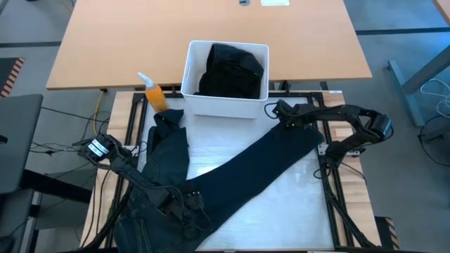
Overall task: Fold laundry
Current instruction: Fold the blue long pants
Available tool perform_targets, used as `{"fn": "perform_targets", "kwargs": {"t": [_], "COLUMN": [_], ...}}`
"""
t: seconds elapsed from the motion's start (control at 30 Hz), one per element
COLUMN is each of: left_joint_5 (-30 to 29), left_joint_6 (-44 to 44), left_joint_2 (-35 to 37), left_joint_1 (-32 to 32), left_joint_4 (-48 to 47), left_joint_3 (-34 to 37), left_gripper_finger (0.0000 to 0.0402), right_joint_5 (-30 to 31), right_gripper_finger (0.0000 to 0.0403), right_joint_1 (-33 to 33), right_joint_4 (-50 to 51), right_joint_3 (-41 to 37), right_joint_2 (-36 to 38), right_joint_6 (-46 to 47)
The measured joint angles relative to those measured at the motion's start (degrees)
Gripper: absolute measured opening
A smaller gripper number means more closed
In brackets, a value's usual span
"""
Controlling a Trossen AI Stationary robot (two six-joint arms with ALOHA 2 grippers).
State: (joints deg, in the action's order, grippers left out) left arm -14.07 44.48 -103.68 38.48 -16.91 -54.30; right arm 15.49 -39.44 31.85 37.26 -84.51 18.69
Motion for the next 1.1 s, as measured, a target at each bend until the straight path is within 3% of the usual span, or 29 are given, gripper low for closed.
{"fn": "perform_targets", "kwargs": {"t": [0.3, 0.53, 0.67, 0.9, 1.1], "left_joint_5": [-0.7, 0.0, -1.2, -2.5, -4.4], "left_joint_6": [1.7, 1.5, -0.6, -6.1, -10.5], "left_joint_2": [0.0, 0.0, -0.1, -0.3, -0.4], "left_joint_1": [0.0, 0.3, 0.3, 0.1, -0.5], "left_joint_4": [0.2, 0.1, 0.6, -0.3, -3.5], "left_joint_3": [0.1, 0.2, -0.1, -2.4, -5.2], "left_gripper_finger": [0.0134, 0.0134, 0.0134, 0.0134, 0.0134], "right_joint_5": [-1.1, 4.1, 4.1, 2.1, -2.2], "right_gripper_finger": [0.0021, 0.0021, 0.0021, 0.0021, 0.0021], "right_joint_1": [-2.3, -5.5, -6.6, -3.1, 0.6], "right_joint_4": [-0.8, 0.3, 3.2, 6.8, 6.4], "right_joint_3": [1.0, 1.7, 1.7, 1.7, 1.8], "right_joint_2": [0.6, 8.0, 11.5, 12.7, 9.0], "right_joint_6": [-4.2, -5.2, -4.4, -3.7, -2.6]}}
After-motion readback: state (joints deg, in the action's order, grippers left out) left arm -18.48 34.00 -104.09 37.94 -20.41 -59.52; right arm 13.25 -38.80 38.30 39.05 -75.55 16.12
